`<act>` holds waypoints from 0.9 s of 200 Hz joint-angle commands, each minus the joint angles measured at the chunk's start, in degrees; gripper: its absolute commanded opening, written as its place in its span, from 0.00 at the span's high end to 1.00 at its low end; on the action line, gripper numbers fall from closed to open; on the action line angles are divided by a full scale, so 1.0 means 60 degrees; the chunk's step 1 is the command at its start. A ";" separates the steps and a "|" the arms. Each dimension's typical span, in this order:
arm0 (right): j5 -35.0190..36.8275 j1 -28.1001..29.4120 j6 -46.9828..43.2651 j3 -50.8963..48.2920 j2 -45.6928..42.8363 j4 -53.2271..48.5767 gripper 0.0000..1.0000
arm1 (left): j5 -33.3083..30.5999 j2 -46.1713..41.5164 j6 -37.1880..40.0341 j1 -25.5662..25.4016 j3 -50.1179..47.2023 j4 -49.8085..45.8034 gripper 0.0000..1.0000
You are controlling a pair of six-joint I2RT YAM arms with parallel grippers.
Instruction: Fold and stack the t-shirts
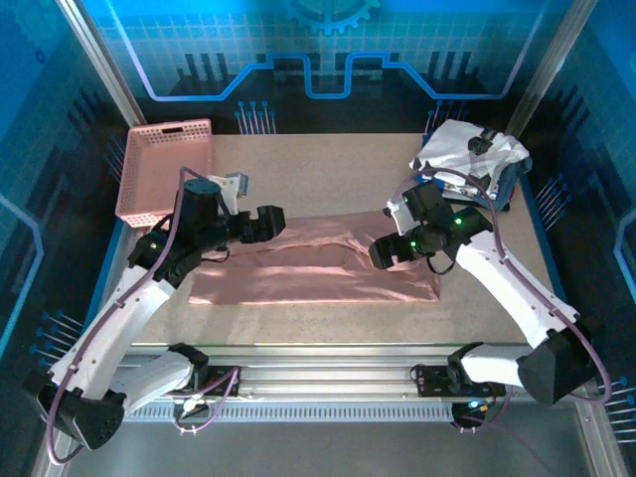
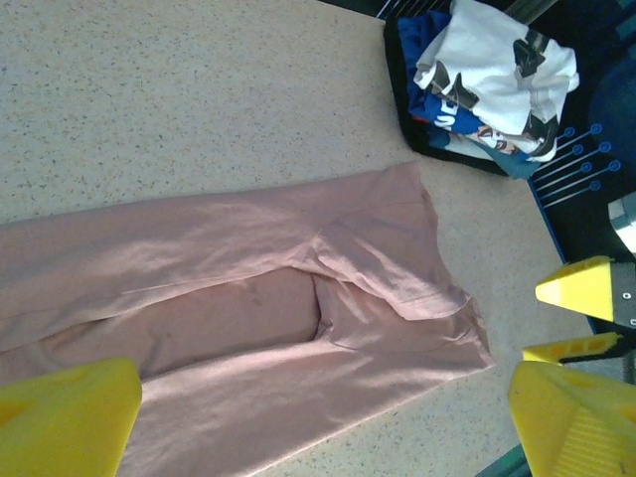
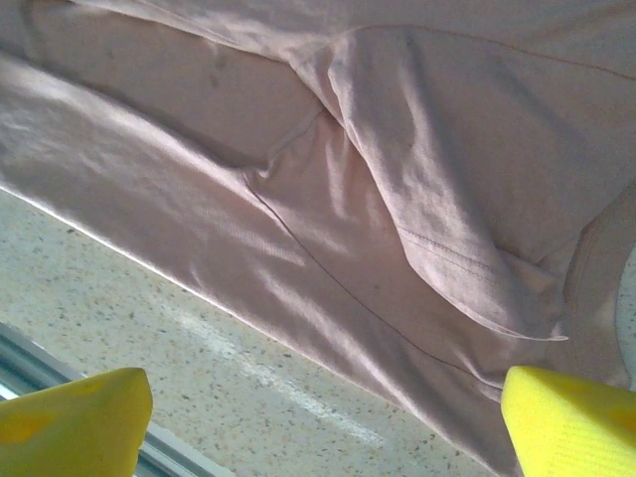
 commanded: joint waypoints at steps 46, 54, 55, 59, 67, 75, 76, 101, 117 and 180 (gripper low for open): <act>0.0532 0.0393 -0.0482 -0.0094 0.1148 0.0283 0.17 | -0.0871 -0.0192 0.0066 -0.0421 -0.0588 -0.0106 0.04; 0.0551 0.0434 -0.0510 -0.0055 0.1303 0.0313 0.18 | -0.0852 -0.0203 0.0036 -0.0426 -0.0647 -0.0069 0.04; 0.0559 0.0430 -0.0505 -0.0050 0.1320 0.0314 0.18 | -0.0854 -0.0203 0.0038 -0.0431 -0.0651 -0.0068 0.04; 0.0590 0.0452 -0.0520 -0.0033 0.1393 0.0322 0.19 | -0.0863 -0.0203 0.0011 -0.0435 -0.0681 -0.0059 0.04; 0.0630 0.0483 -0.0542 0.0010 0.1551 0.0356 0.21 | -0.0871 -0.0203 -0.0009 -0.0446 -0.0714 -0.0067 0.04; 0.0667 0.0514 -0.0558 0.0038 0.1694 0.0394 0.22 | -0.0882 -0.0225 -0.0031 -0.0461 -0.0769 -0.0067 0.04; 0.0668 0.0515 -0.0565 0.0047 0.1720 0.0398 0.23 | -0.0883 -0.0228 -0.0033 -0.0463 -0.0771 -0.0068 0.04; 0.0755 0.0529 -0.0545 0.0248 0.2310 0.0348 0.29 | -0.0947 -0.0373 -0.0058 -0.0494 -0.0998 -0.0041 0.04; 0.0913 0.0544 -0.0499 0.0362 0.2623 0.0342 0.31 | -0.1002 -0.0490 -0.0111 -0.0494 -0.1135 -0.0069 0.04; 0.0830 0.0988 -0.0363 0.0498 0.3145 0.0561 0.38 | -0.1136 -0.0796 -0.0253 -0.0509 -0.1462 -0.0122 0.04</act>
